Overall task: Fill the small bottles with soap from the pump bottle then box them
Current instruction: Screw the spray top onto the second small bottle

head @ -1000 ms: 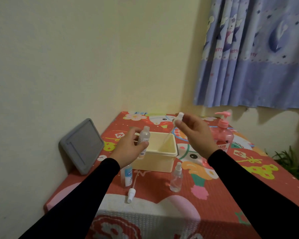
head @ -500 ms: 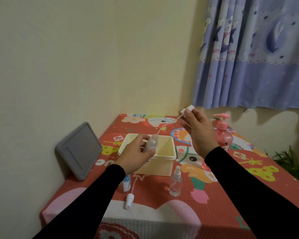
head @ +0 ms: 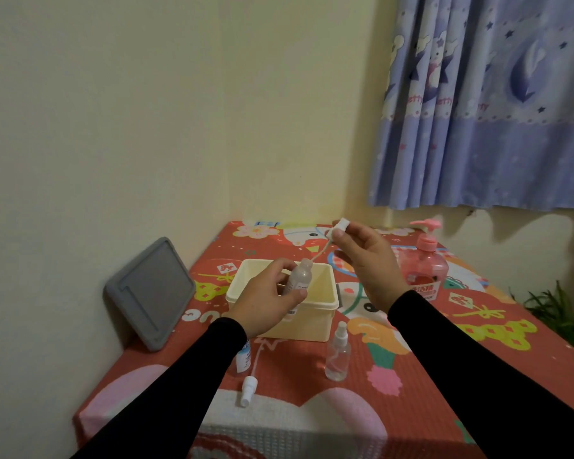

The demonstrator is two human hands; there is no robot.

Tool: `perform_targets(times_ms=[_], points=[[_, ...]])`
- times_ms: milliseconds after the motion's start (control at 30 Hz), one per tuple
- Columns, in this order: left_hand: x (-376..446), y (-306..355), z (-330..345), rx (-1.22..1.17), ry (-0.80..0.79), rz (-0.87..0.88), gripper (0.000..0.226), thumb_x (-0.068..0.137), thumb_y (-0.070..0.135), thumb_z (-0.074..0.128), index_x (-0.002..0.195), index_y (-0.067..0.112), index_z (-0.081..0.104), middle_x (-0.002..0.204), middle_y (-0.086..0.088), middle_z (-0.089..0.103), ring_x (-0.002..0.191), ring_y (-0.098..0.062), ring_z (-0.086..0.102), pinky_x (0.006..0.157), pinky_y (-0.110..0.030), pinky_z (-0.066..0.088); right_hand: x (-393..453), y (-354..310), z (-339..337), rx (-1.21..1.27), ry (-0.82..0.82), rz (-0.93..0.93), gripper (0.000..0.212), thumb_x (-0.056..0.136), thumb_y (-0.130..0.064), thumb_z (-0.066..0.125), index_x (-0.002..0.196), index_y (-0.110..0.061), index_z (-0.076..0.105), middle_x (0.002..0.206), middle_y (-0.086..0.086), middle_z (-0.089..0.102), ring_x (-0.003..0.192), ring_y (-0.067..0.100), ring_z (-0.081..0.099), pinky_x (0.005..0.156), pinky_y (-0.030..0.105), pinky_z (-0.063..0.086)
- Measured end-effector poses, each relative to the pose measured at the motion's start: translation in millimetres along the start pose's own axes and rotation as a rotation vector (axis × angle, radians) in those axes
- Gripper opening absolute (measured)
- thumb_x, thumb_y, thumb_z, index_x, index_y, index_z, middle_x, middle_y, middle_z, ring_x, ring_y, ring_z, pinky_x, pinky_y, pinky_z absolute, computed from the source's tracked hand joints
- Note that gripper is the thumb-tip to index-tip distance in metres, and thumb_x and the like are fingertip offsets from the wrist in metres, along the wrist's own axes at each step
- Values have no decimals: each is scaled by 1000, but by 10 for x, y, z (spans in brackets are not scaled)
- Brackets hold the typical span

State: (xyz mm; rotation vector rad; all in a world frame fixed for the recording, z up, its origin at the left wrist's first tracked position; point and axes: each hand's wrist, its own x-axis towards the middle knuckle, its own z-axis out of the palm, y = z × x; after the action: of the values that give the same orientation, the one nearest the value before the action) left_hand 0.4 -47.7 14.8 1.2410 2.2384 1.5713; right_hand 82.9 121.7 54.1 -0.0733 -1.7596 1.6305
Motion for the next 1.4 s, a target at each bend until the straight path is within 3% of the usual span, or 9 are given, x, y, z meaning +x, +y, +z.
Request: perform_targets(times_ms=[200,433,533,667,867,1133,1267,1400], points=[[22,13,50,-66,-17,12,30,89,28,65,116,27,51,93,3,66,78,-8,61,63,-15,46,-77,95,48,-49,-171,59,16,93,-19,61,106,-16,68,99,-1,72,91,6,66,85,23,52],[53,-23,58,-114,-29,15,32,88,31,66,118,28,55,101,-3,70,91,-16,66,81,-31,54,-79,137,33,7,-229,122,22,94,-18,59,113,-11,66,104,3,69,100,16,65,96,34,51],[56,-12,62,-160,-43,17,34,88,30,67,121,27,57,104,-2,71,97,-17,67,88,-35,54,-82,137,29,54,-255,141,23,95,-15,56,113,-5,64,103,8,68,98,19,66,91,31,55],[48,32,58,-251,-56,18,32,91,20,64,122,24,60,105,-1,73,98,-15,68,86,-30,54,-94,134,37,107,-278,163,22,96,-13,54,113,-4,64,102,10,67,95,19,67,83,26,56],[59,42,55,-397,-108,-31,30,95,14,57,124,18,61,111,-4,72,103,-19,67,92,-31,51,-51,108,5,118,-306,203,30,95,-12,53,123,-2,60,113,10,68,109,23,63,102,37,48],[80,77,82,-688,-204,-153,24,99,14,48,118,12,61,90,-6,66,80,-21,65,74,-32,54,-17,78,-16,167,-351,205,30,96,-13,50,122,-3,59,118,14,64,107,21,61,98,33,51],[86,75,120,-596,-116,-82,23,95,14,57,116,18,63,93,-6,69,79,-19,65,76,-35,54,-35,87,9,120,-282,183,16,94,-13,56,102,-5,67,104,13,67,100,23,63,98,35,50],[86,45,164,-401,17,-27,31,89,18,67,120,24,61,105,-8,69,87,-23,69,85,-40,54,-51,130,51,77,-175,175,21,90,-17,64,97,3,64,90,12,66,89,25,61,94,42,49]])
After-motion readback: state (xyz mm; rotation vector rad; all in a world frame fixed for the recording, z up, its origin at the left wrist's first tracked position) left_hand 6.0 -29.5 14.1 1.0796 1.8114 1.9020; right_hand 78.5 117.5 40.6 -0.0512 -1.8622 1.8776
